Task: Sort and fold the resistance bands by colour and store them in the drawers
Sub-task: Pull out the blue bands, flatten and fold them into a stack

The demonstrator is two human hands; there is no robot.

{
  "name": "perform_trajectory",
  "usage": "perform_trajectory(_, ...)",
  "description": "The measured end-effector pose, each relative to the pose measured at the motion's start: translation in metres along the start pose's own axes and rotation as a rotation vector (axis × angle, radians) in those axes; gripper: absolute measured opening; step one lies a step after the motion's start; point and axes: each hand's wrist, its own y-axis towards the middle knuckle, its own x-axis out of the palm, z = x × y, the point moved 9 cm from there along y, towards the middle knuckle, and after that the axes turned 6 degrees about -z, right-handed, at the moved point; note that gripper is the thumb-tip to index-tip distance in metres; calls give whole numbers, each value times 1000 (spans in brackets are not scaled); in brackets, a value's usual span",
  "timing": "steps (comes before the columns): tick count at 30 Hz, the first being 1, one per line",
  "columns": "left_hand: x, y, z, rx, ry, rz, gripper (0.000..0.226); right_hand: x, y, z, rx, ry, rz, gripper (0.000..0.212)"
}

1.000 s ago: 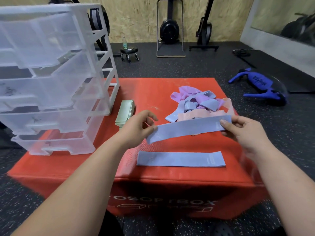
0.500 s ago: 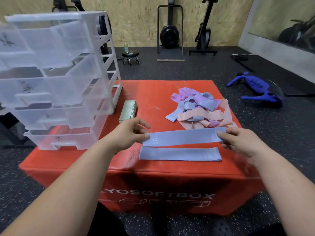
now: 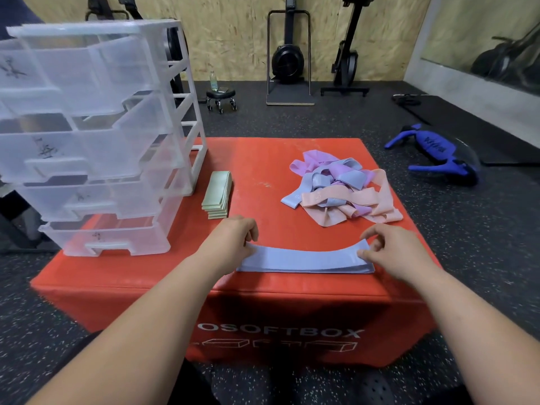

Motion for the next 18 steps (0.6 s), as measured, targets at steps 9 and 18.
perform_trajectory(9, 14, 4, 3, 37, 171, -46, 25, 10, 5, 2, -14, -279, -20, 35)
perform_trajectory(18, 16, -11, -16, 76, 146, -237, 71, 16, -2, 3, -178, -283, -287, 68)
